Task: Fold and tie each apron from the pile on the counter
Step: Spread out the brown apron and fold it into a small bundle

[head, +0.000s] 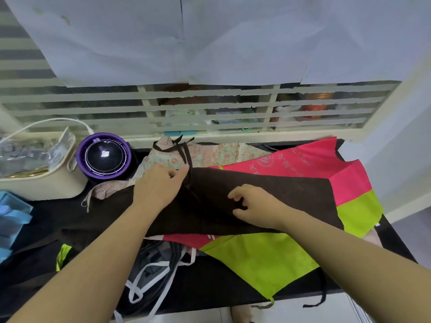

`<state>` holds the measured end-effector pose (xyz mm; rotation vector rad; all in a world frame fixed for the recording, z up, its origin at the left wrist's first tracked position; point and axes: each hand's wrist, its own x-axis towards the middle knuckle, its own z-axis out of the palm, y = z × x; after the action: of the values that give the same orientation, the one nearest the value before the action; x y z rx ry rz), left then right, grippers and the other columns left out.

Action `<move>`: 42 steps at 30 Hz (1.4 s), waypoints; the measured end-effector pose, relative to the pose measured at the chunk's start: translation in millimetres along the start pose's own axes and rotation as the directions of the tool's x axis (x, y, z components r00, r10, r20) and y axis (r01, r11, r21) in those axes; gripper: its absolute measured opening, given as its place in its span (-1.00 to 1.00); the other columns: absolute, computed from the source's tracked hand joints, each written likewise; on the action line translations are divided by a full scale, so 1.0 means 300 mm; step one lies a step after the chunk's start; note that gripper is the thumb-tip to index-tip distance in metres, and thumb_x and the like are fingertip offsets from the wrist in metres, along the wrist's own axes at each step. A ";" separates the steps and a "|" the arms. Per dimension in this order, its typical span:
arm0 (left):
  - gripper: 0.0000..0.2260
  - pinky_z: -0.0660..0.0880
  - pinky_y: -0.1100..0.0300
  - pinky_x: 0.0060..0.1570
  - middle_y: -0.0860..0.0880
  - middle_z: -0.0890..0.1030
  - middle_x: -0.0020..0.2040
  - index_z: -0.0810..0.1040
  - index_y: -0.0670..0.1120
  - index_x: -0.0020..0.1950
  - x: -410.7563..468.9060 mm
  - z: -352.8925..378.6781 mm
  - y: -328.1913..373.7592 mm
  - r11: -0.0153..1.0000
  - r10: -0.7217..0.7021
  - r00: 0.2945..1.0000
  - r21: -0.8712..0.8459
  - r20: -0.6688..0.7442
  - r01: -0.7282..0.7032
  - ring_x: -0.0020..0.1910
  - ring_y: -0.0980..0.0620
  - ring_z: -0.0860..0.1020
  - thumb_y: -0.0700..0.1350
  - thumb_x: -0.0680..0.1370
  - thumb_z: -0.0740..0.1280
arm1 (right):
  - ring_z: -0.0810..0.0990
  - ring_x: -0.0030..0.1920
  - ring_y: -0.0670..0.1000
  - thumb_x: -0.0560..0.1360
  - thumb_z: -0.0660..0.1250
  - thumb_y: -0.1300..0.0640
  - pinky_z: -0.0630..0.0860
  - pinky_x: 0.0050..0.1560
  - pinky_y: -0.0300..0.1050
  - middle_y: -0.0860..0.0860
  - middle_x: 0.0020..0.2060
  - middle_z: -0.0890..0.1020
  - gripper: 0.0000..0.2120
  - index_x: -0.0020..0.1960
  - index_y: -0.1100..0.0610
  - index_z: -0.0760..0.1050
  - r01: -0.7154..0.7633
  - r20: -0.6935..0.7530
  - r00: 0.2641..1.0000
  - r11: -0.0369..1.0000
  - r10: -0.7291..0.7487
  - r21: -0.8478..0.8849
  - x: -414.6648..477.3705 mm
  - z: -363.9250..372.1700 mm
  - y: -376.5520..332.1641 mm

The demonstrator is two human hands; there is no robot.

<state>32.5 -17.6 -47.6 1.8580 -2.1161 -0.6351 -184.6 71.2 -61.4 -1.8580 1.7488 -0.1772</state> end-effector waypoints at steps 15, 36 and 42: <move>-0.90 0.44 0.22 0.11 0.03 0.68 -0.08 0.55 -0.02 -0.17 -0.088 0.013 -0.136 0.854 0.128 0.895 -0.506 0.427 0.119 -0.02 0.11 0.59 -0.21 0.50 0.38 | 0.30 0.33 0.09 0.49 0.35 0.06 0.35 0.31 0.05 0.05 0.31 0.36 -0.42 0.46 -0.06 0.27 0.195 0.205 0.965 0.972 -0.166 -0.134 0.107 0.121 -0.086; -0.66 0.29 0.31 0.09 -0.01 0.52 0.29 0.38 -0.05 0.41 -0.067 -0.083 -0.053 0.925 0.375 0.905 -0.148 0.203 -0.350 0.26 0.01 0.47 -0.04 0.63 0.20 | 0.24 0.43 0.09 0.38 0.45 0.20 0.15 0.46 -0.07 0.09 0.46 0.25 -0.22 0.51 0.14 0.17 0.412 -0.379 0.797 0.883 -0.469 -0.226 0.142 0.016 -0.187; -0.61 0.44 0.03 0.15 -0.04 0.51 0.32 0.28 0.09 0.47 -0.079 -0.044 0.009 0.784 0.549 0.773 0.125 0.318 -0.609 0.22 -0.08 0.49 -0.03 0.63 0.17 | 0.37 0.22 0.11 0.41 0.41 0.19 0.32 0.29 0.00 0.12 0.15 0.51 -0.44 0.38 0.08 0.40 0.467 -0.087 0.839 0.793 -0.537 -0.393 0.149 -0.069 -0.160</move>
<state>39.7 3.9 -32.6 1.1076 -2.8518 -0.5248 -146.3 21.2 -33.5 -2.6433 1.4234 -0.2673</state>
